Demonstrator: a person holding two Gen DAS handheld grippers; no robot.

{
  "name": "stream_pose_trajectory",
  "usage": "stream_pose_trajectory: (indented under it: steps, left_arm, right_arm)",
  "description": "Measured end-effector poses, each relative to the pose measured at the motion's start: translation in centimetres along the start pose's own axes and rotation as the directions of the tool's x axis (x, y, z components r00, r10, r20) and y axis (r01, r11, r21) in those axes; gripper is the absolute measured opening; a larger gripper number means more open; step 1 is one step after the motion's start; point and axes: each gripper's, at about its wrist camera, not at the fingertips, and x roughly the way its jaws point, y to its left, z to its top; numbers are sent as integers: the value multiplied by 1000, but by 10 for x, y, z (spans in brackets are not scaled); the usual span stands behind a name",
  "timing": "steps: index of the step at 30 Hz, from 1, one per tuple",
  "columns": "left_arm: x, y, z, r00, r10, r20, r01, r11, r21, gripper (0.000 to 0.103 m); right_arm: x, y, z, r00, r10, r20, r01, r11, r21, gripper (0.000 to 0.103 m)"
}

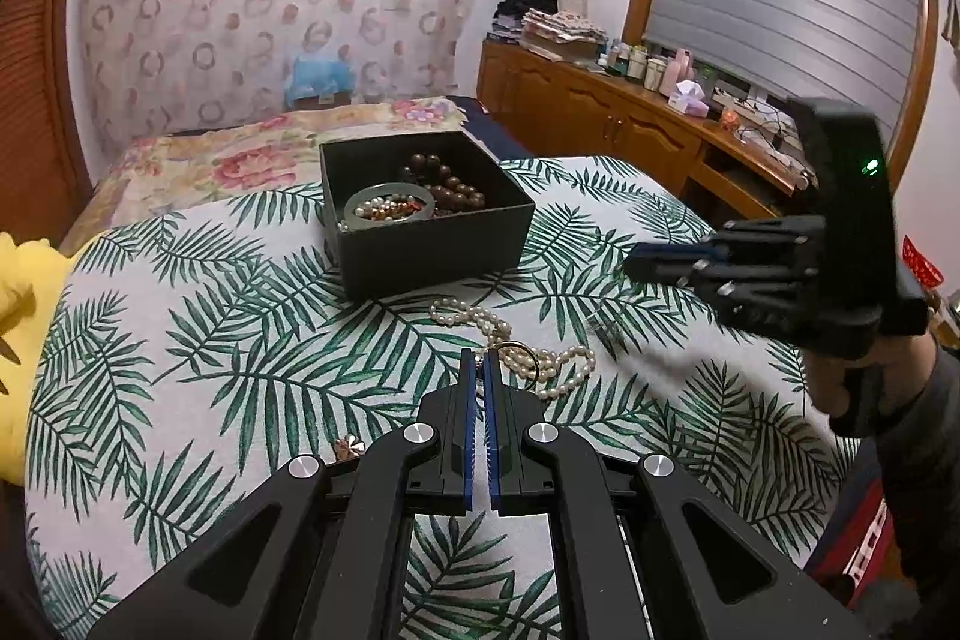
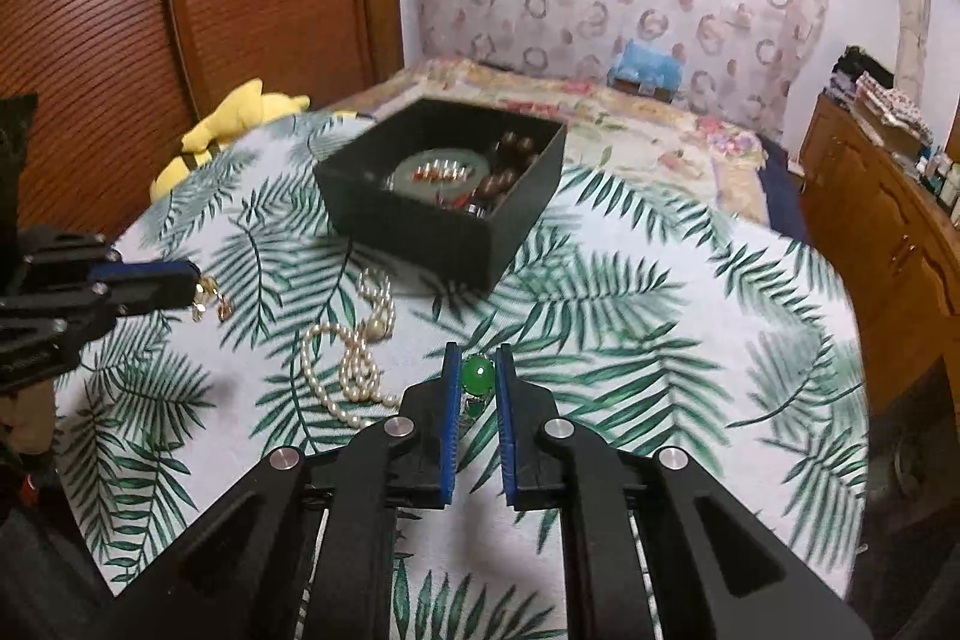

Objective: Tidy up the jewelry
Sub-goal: 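Carry the green jade pendant into the box and open the right tool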

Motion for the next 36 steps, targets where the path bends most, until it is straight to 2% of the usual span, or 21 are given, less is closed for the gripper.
stream_pose_trajectory:
  steps: [11, 17, 19, 26, 36]
  left_arm:
    - [-3, 9, 17, 999, 29, 33, -30, 999, 13, 2]
    - [-7, 17, 28, 997, 50, 53, -50, 999, 12, 2]
    - [-8, 20, 32, 997, 57, 58, -58, 998, 14, 2]
    - [-6, 26, 42, 995, 71, 68, -73, 997, 16, 2]
    - [12, 36, 66, 993, 96, 62, -98, 995, 28, 2]
  right_arm:
    - [-30, 5, 46, 995, -19, 100, 24, 998, -51, 12]
    - [-27, 8, 80, 991, 16, 135, -8, 998, -60, 12]
    - [-22, 7, 91, 990, 52, 135, -46, 998, -49, 12]
    - [-2, 4, 116, 990, 75, 116, -72, 997, -33, 13]
    - [42, -4, 123, 992, 109, 61, -111, 994, 19, 13]
